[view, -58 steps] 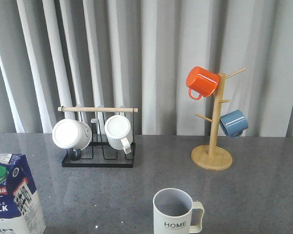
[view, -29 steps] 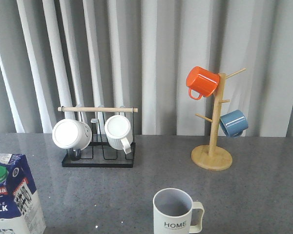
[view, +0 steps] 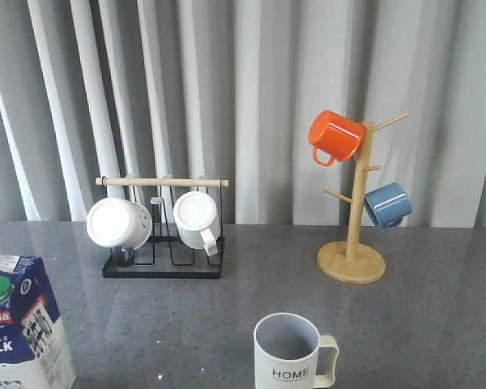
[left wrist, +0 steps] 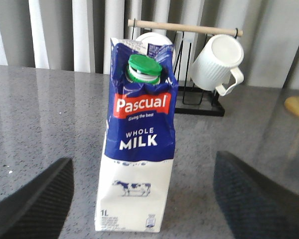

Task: Place milk next to cup
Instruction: 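Move the left gripper to the Pascual milk carton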

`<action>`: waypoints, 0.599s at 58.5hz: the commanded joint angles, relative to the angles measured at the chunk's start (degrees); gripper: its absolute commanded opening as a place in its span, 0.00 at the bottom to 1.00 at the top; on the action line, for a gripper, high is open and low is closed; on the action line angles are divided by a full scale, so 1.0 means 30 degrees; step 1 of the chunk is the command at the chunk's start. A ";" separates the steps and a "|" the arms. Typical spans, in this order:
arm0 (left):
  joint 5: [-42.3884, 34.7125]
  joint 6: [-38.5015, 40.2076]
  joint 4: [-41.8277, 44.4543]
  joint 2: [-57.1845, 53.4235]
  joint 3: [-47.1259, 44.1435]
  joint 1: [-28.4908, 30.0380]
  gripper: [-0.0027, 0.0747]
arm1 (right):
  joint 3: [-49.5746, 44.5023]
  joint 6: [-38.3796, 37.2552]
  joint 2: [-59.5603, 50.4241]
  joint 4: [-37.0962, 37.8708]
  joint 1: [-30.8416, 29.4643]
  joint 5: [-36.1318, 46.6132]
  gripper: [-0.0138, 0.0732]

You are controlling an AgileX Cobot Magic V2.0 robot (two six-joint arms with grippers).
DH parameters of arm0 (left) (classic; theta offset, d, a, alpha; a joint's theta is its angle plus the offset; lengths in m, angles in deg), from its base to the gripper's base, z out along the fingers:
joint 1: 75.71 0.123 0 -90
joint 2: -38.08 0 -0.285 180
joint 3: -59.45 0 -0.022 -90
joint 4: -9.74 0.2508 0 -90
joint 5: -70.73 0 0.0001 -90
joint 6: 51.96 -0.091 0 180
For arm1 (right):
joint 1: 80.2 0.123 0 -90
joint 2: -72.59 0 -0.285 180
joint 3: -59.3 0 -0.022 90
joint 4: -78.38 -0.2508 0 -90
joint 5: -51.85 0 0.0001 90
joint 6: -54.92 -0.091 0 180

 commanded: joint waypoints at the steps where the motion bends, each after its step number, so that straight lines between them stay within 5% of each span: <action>1: -0.3005 0.1466 -0.0112 0.0157 0.0692 -0.0112 0.93 | 0.0658 0.0150 0.0026 0.0110 -0.0136 0.1253 0.15; 8: -0.5314 0.1350 -0.0112 0.1032 0.1018 -0.0112 0.98 | 0.0658 0.0150 0.0026 0.0110 -0.0136 0.1253 0.15; 35: -0.6118 0.0246 0.0062 0.8698 0.5777 -0.0089 0.96 | 0.0658 0.0150 0.0026 0.0110 -0.0136 0.1253 0.15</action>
